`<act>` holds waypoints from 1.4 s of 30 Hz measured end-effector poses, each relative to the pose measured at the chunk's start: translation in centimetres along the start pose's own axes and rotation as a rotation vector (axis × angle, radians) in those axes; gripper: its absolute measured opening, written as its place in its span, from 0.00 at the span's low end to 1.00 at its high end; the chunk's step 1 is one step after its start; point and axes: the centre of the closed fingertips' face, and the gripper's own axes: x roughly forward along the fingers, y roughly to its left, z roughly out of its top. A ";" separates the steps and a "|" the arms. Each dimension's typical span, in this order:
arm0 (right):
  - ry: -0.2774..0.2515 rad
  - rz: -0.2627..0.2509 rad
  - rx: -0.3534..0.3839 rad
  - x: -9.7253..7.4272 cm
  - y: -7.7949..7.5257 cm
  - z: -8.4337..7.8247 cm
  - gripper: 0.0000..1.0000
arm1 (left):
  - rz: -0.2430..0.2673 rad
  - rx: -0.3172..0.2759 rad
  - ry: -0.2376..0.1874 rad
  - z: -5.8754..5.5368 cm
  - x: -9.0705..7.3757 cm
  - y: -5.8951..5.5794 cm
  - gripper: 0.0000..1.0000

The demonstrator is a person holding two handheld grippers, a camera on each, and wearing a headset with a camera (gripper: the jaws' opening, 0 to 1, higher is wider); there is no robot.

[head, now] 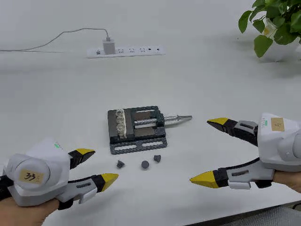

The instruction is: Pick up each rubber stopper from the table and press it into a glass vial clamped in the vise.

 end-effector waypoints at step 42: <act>0.009 -0.008 0.028 -0.1 -0.5 -0.8 0.89 | 0.037 -0.135 0.158 -2.5 4.5 -0.2 0.07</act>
